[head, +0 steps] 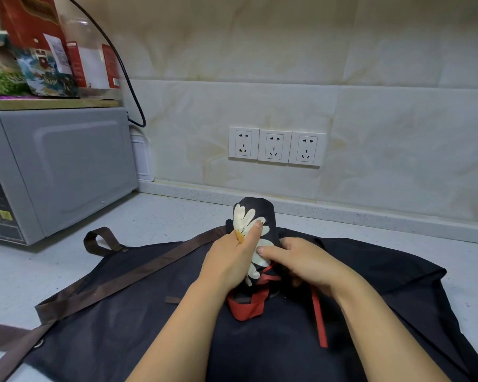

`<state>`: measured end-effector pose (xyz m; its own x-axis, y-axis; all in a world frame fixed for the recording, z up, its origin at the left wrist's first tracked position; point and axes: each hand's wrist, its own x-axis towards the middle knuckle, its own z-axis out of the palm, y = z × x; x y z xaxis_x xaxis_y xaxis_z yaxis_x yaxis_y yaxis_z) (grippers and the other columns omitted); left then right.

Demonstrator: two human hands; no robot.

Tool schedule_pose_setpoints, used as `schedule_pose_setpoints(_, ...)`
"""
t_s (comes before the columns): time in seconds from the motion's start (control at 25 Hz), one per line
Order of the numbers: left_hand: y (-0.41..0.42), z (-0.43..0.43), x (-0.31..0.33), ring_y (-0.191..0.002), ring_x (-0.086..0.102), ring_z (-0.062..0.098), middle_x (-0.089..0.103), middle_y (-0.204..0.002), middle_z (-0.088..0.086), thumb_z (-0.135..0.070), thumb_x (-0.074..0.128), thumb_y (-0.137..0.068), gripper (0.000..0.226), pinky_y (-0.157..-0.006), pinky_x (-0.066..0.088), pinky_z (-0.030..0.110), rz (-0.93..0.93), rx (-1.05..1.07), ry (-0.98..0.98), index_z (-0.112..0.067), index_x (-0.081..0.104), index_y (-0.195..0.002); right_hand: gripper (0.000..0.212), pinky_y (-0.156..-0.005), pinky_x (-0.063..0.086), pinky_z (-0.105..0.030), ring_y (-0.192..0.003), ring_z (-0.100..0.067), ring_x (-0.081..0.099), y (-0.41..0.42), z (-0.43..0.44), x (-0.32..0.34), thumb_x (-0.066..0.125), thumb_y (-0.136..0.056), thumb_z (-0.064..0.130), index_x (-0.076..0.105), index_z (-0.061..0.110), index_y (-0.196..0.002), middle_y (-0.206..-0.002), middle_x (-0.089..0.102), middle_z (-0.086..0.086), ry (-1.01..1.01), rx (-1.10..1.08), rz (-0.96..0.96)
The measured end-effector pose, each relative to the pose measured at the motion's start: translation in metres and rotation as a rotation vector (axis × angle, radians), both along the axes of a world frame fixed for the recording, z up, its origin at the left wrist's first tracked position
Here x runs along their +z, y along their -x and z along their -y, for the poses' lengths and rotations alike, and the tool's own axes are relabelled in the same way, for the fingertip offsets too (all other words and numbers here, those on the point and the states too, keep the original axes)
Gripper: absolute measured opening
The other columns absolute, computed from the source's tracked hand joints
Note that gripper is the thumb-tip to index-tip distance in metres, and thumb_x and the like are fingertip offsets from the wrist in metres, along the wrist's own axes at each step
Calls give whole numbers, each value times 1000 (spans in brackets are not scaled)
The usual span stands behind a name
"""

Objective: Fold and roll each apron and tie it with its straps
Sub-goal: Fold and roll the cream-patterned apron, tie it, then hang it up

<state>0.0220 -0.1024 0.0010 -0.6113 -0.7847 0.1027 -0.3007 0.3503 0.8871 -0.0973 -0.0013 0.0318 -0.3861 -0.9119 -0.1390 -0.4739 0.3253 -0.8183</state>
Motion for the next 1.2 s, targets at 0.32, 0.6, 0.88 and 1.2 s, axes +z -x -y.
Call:
schedule_pose_setpoints(0.32, 10, 8, -6, -95, 63, 12, 64, -84, -14, -78, 40, -83, 59, -94, 44, 39, 144, 114, 180, -27, 43, -112, 34, -47, 34, -22, -41, -4, 40, 7, 2, -11, 70, -83, 44, 52, 17, -74, -44, 45, 15, -14, -83, 163)
schedule_pose_setpoints(0.6, 12, 2, 0, -60, 65, 14, 64, -72, -4, -51, 50, -95, 39, -62, 50, 25, -190, 102, -36, -18, 42, -115, 44, -44, 30, -22, -45, -8, 31, 6, 1, -9, 66, -80, 57, 45, 19, -69, -54, 36, 8, 6, -123, 113)
schedule_pose_setpoints(0.88, 9, 9, -14, -60, 43, 5, 45, -59, -13, -30, 57, -93, 5, -64, 36, 26, 11, -46, 88, -29, 61, -90, 48, -39, 26, -21, -41, -10, 27, 15, -8, -10, 72, -73, 59, 51, 17, -65, -55, 35, 2, -218, -172, 190)
schedule_pose_setpoints(1.2, 5, 14, -17, -81, 63, 12, 69, -86, 3, -4, 75, -70, 27, -81, 47, 24, -392, -316, -479, -8, 75, -97, 25, -45, 32, -21, -47, -9, 43, 25, -5, -18, 69, -84, 33, 65, 8, -86, -60, 55, -1, 152, -120, 282)
